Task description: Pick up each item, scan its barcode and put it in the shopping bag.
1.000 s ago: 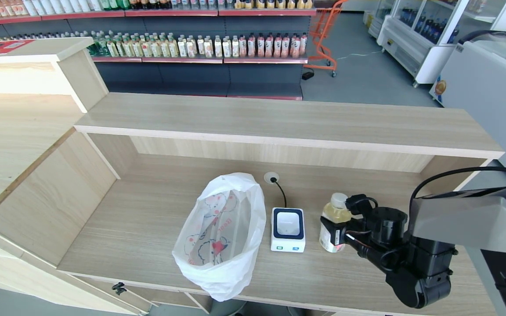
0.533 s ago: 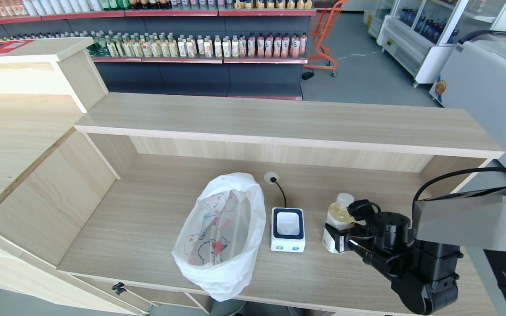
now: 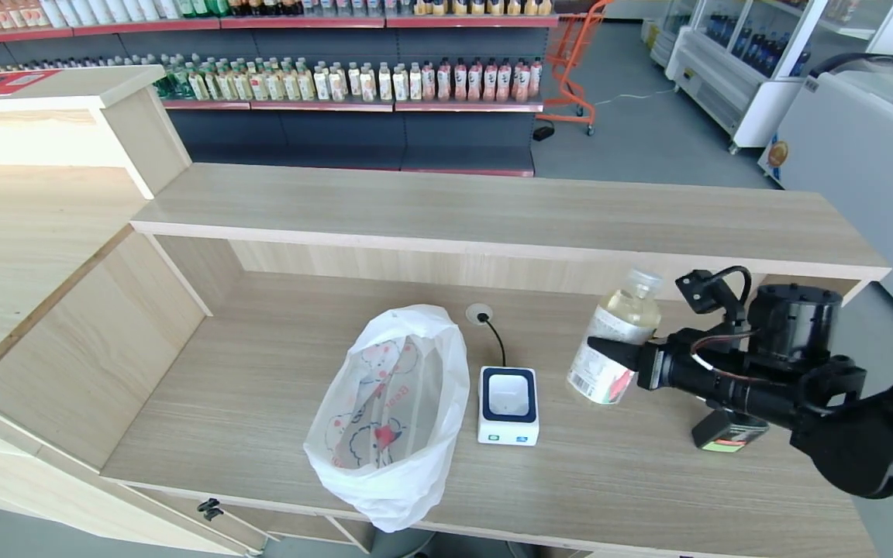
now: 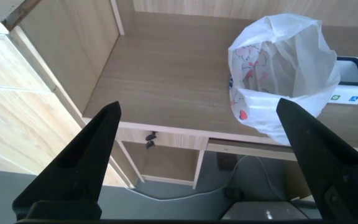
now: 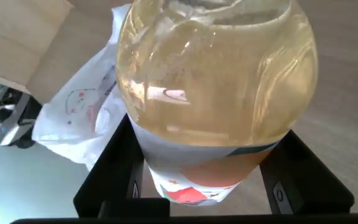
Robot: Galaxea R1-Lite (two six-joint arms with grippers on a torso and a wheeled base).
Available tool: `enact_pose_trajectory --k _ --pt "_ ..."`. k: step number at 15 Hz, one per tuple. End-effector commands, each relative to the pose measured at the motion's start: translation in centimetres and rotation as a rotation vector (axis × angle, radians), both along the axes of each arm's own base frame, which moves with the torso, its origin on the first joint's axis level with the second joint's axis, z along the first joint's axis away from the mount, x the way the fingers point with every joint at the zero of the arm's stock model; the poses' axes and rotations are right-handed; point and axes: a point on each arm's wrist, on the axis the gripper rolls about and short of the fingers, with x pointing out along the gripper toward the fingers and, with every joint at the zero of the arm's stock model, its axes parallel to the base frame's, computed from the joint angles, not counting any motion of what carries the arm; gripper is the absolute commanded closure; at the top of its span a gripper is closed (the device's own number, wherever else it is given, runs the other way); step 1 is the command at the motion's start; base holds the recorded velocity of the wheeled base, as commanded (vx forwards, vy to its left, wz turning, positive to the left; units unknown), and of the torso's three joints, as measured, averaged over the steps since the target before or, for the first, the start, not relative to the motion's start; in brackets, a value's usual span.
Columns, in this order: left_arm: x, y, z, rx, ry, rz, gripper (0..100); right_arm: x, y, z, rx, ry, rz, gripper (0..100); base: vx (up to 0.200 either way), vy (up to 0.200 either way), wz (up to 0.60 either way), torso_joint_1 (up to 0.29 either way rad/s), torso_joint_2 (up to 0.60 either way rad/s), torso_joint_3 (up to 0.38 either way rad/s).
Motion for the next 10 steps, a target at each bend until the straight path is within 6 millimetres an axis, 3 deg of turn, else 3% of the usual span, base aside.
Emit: enact_pose_trajectory --k 1,6,10 --pt "0.0 0.0 0.0 0.0 0.0 0.0 0 -6.9 -2.0 7.9 0.104 -0.056 0.284 100 0.0 0.0 0.0 0.0 0.0 0.0" --pt "0.0 0.0 0.0 0.0 0.0 0.0 0 -9.7 0.6 6.8 0.128 0.009 0.538 100 0.0 0.0 0.0 0.0 0.0 0.0" --pt "0.0 0.0 0.0 0.0 0.0 0.0 0 -9.9 1.5 6.7 0.129 0.016 0.582 100 0.0 0.0 0.0 0.0 0.0 0.0"
